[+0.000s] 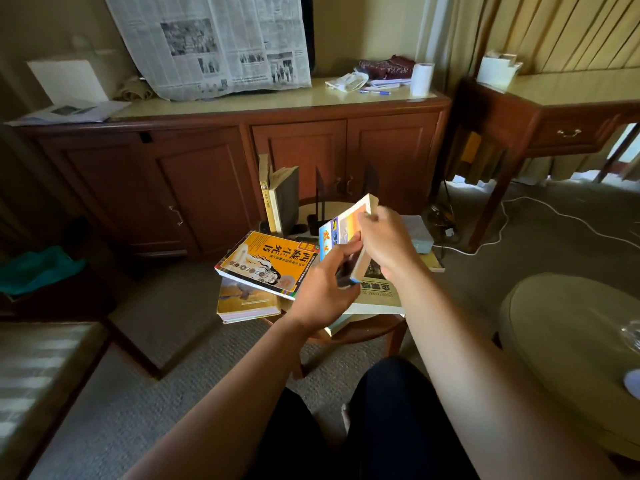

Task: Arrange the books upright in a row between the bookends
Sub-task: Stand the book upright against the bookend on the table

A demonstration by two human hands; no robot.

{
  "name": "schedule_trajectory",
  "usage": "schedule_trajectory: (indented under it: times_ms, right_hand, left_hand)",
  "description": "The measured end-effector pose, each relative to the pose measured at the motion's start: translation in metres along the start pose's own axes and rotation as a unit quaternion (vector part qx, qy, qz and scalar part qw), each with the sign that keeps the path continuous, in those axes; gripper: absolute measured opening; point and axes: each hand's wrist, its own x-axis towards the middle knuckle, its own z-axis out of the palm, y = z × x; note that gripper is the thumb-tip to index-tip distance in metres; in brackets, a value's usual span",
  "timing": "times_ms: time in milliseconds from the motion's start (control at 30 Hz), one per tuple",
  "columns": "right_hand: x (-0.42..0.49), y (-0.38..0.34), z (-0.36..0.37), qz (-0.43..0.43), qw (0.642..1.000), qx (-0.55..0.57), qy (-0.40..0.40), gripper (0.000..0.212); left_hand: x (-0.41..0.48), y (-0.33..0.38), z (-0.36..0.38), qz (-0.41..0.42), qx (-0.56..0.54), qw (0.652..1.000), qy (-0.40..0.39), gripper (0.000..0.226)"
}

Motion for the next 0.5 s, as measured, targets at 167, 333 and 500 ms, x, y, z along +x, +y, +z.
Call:
schedule_trajectory:
  times_ms: [167, 333, 500]
  right_hand:
    - [0.007, -0.012, 0.018, -0.053, 0.997, -0.053, 0.037, 0.039]
    - [0.035, -0.027, 0.034, -0.077, 0.994, -0.070, 0.041, 0.036]
    - [0.075, -0.031, 0.051, -0.088, 0.993, -0.070, 0.036, 0.037]
  left_hand:
    - [0.020, -0.012, -0.030, 0.009, -0.027, 0.999, 0.020, 0.065]
    - [0.073, -0.024, -0.064, -0.026, 0.044, 0.977, 0.209, 0.035]
    - [0.154, -0.060, -0.107, -0.042, 0.290, 0.924, 0.245, 0.034]
